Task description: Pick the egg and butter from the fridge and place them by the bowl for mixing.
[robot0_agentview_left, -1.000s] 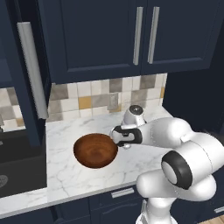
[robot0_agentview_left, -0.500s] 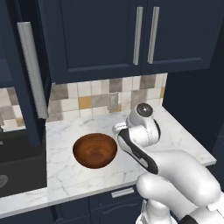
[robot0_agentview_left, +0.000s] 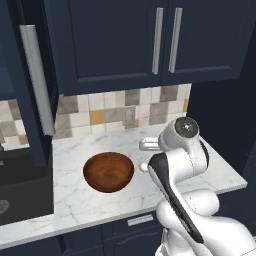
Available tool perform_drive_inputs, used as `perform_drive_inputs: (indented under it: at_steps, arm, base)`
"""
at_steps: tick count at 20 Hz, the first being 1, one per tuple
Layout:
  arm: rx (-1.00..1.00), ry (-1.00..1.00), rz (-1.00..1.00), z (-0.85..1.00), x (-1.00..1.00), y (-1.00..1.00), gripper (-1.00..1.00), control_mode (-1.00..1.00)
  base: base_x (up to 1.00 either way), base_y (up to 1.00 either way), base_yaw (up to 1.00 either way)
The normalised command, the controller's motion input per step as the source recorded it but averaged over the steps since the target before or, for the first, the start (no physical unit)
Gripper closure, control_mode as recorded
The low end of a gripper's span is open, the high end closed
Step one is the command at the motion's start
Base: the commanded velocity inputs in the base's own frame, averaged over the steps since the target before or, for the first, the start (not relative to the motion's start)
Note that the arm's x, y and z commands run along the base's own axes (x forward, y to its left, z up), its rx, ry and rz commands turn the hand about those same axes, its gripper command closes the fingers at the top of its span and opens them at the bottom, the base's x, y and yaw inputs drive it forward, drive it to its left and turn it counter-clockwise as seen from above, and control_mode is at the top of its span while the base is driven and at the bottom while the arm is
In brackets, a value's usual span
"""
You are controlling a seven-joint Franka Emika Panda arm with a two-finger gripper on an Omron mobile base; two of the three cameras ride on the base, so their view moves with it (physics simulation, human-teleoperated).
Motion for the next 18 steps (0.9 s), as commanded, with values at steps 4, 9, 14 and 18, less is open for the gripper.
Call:
perform_drive_inputs:
  at_steps: [4, 9, 14, 18]
  arm:
    - [0.04, 0.15, -0.08, -0.07, -0.47, -0.02, -1.0, -1.0]
    - [0.0, 0.0, 0.0, 0.0, 0.0, 0.0, -1.0, 1.0]
    - [0.0, 0.0, 0.0, 0.0, 0.0, 0.0, -1.0, 1.0]
    - [0.0, 0.0, 0.0, 0.0, 0.0, 0.0, -1.0, 1.0]
  base:
    - [0.0, 0.0, 0.0]
    - [-1.0, 0.0, -0.55]
    - [-0.93, 0.03, -0.84]
    - [-0.65, -0.58, -0.73]
